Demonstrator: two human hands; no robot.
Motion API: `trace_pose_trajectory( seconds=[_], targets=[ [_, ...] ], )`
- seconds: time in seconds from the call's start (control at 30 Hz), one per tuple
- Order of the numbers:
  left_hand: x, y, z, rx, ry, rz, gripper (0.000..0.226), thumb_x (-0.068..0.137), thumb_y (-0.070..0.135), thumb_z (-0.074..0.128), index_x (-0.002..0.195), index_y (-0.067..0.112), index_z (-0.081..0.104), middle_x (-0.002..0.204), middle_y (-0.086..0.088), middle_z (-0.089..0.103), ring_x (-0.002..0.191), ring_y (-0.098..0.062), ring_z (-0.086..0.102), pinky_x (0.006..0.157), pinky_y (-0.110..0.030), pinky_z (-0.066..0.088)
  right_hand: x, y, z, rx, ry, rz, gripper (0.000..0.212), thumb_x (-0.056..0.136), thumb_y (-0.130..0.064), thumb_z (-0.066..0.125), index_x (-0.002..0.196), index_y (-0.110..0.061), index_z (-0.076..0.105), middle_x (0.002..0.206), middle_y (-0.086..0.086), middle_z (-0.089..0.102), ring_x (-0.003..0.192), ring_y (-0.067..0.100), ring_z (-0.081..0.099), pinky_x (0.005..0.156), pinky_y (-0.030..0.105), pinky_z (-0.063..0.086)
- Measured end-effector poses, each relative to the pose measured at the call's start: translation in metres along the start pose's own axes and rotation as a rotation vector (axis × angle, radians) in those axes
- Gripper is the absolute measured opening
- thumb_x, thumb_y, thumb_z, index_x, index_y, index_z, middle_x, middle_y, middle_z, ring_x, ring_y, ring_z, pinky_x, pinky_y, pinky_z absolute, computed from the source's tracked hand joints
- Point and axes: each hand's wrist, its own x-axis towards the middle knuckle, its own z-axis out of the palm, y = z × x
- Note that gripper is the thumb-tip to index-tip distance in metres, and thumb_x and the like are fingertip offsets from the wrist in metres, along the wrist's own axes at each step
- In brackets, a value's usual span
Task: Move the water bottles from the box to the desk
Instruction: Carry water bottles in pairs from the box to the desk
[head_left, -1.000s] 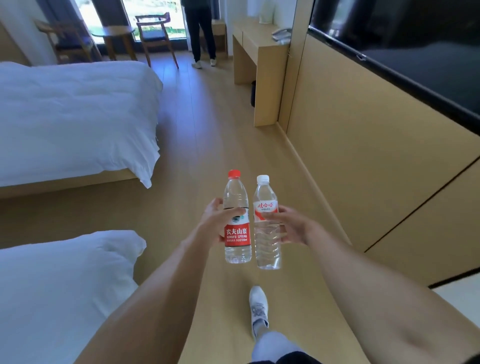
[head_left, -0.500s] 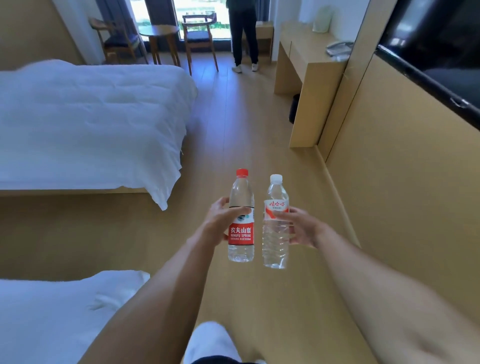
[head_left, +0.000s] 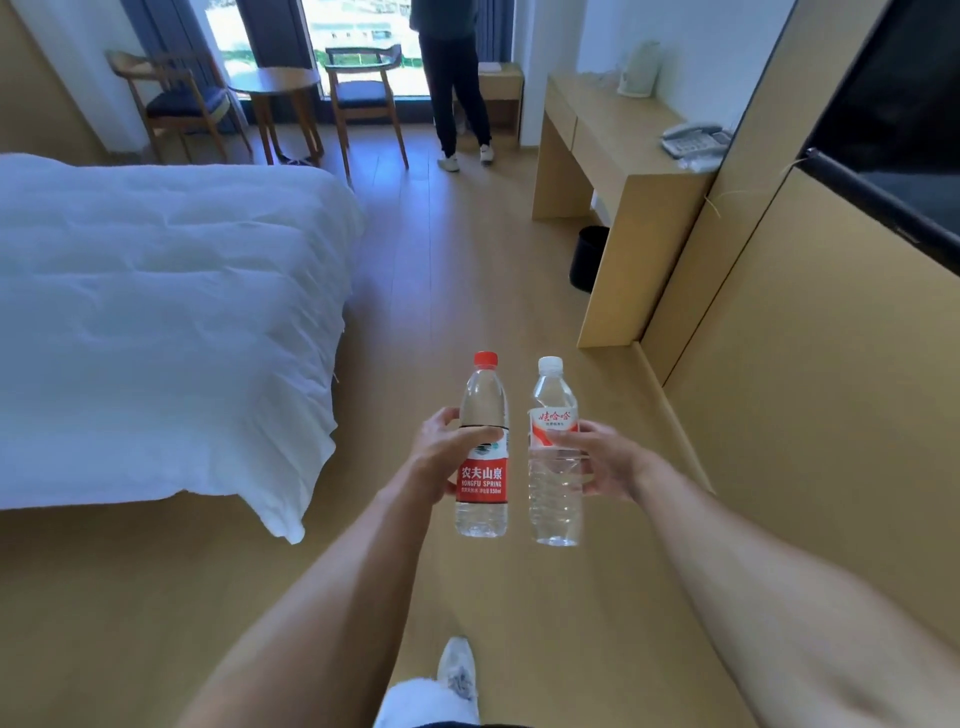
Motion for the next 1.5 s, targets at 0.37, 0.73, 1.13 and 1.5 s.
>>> trace_pose_trajectory(
  seconds=[0.37, 0.73, 1.13, 1.5],
  targets=[
    [0.179, 0.126, -0.045, 0.023, -0.014, 0.017, 0.055, 0.077, 0.024, 0.085, 0.123, 0.028, 0.054, 0.094, -0.007, 0.075, 0.074, -0.021, 0.077, 0.061, -0.039, 0.061, 0.16, -0.15, 0.002, 0.026, 0.037, -0.04, 0.053, 0.083, -0.026, 0.077, 0.131, -0.013, 0.059, 0.124, 0.014, 0.068, 0.106, 0.03, 0.066, 0.101, 0.057, 0.048],
    [0.385, 0.257, -0.053, 0.061, 0.014, 0.062, 0.058, 0.081, 0.026, 0.083, 0.128, 0.026, 0.05, 0.099, -0.007, 0.072, 0.075, -0.018, 0.075, 0.054, -0.033, 0.057, 0.359, -0.293, -0.037, 0.012, -0.008, -0.059, 0.067, 0.069, -0.033, 0.082, 0.128, -0.011, 0.06, 0.112, 0.01, 0.072, 0.095, 0.025, 0.068, 0.099, 0.055, 0.05],
    [0.583, 0.402, -0.04, 0.025, 0.015, 0.064, 0.059, 0.08, 0.03, 0.083, 0.129, 0.028, 0.05, 0.101, -0.005, 0.071, 0.078, -0.018, 0.075, 0.055, -0.035, 0.058, 0.535, -0.457, -0.096, 0.007, -0.033, -0.08, 0.07, 0.062, -0.038, 0.084, 0.125, -0.015, 0.063, 0.105, 0.005, 0.074, 0.093, 0.023, 0.07, 0.089, 0.051, 0.056],
    [0.805, 0.523, -0.018, 0.082, -0.149, 0.063, 0.051, 0.078, 0.023, 0.084, 0.12, 0.027, 0.056, 0.101, -0.007, 0.073, 0.084, -0.024, 0.075, 0.068, -0.047, 0.062, 0.704, -0.567, -0.164, 0.076, 0.176, -0.097, 0.052, 0.075, -0.035, 0.083, 0.122, -0.019, 0.067, 0.111, 0.008, 0.075, 0.103, 0.028, 0.071, 0.08, 0.047, 0.058]
  ],
)
